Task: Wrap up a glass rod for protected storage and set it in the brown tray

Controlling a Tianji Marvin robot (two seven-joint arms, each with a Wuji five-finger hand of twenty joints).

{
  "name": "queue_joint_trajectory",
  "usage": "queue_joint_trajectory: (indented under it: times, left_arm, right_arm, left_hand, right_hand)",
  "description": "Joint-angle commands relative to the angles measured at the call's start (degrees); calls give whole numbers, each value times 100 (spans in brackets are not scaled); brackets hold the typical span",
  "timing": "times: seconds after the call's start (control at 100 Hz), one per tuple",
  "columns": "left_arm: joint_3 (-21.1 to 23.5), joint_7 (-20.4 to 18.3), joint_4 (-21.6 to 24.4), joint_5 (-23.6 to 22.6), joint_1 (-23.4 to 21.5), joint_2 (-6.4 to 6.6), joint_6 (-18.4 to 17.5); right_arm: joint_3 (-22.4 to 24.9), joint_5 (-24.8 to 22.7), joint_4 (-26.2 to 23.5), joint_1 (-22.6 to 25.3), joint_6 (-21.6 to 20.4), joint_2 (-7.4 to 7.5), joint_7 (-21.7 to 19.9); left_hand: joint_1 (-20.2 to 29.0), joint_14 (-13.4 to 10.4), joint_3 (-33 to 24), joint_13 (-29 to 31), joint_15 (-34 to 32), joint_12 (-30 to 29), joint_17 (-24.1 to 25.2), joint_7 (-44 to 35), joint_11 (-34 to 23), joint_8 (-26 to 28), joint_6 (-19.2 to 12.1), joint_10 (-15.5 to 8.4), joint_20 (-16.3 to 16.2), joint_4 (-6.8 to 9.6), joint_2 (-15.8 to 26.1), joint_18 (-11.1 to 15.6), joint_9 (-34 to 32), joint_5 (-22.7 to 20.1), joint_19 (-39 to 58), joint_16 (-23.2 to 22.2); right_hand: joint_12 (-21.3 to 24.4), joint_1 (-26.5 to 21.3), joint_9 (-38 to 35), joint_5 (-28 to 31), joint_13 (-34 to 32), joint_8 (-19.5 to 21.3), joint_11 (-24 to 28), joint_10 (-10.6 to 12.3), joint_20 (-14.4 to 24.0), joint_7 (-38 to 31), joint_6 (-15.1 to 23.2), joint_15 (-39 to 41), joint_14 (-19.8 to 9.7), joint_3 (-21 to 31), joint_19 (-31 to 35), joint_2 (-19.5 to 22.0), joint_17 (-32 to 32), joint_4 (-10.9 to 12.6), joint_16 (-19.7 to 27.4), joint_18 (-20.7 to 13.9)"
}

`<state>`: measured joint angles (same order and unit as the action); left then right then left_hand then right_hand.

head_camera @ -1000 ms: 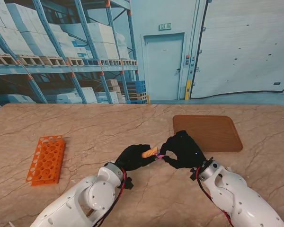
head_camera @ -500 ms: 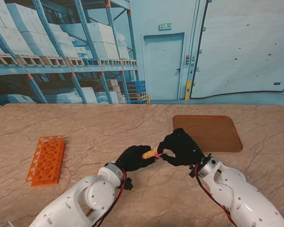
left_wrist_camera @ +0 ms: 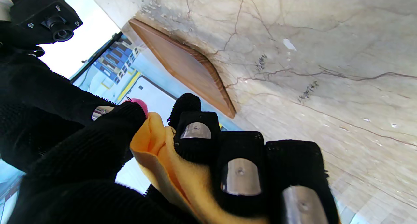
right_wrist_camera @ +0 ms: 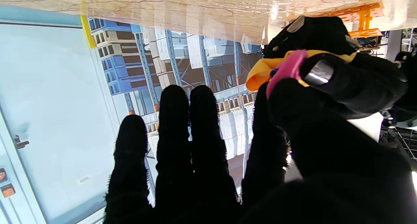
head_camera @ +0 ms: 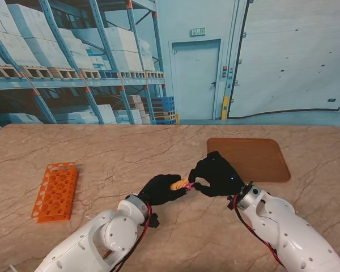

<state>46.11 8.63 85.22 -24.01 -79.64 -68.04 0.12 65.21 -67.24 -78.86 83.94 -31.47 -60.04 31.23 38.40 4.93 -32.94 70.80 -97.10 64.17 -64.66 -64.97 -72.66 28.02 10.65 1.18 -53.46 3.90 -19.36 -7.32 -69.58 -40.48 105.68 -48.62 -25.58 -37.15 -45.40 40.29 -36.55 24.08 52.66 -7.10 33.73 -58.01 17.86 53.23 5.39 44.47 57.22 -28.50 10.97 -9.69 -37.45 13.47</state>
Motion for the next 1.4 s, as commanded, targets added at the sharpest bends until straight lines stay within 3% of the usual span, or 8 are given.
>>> queue_joint_trajectory:
  times: [0.0, 1.05, 1.39]
  left_arm:
    - [-8, -23, 53, 12, -30, -12, 1]
    - [-47, -107, 80, 37, -16, 2, 9]
    - [-41, -84, 83, 32, -22, -3, 9]
  right_arm:
    - [24, -33, -66, 54, 40, 5, 12]
    - [-205, 135, 185, -278, 179, -41, -1]
    - [-155, 215, 132, -223, 203, -52, -167]
  left_hand:
    - [255, 92, -334, 196, -779, 45, 33, -7, -564, 98, 109, -382, -275, 215, 128, 668, -440, -156, 1430, -46]
    - [222, 105, -378, 194, -786, 48, 33, 10, -558, 100, 112, -370, -299, 217, 124, 668, -439, -159, 1430, -33]
    - [222, 110, -377, 194, -786, 49, 33, 12, -557, 106, 103, -370, -300, 215, 124, 667, -440, -148, 1430, -32]
  right_hand:
    - [49, -578, 42, -29, 55, 156, 0, -82, 8, -181, 708, 81, -117, 188, 69, 523, -55, 11, -33, -30]
    - [39, -522, 87, -84, 68, 24, 8, -79, 18, -114, 685, 74, -126, 156, 55, 507, -47, 2, -34, -29]
    - [49, -399, 100, -61, 60, -113, -13, -49, 26, -178, 422, 63, -139, 449, 60, 207, -17, -24, -29, -36]
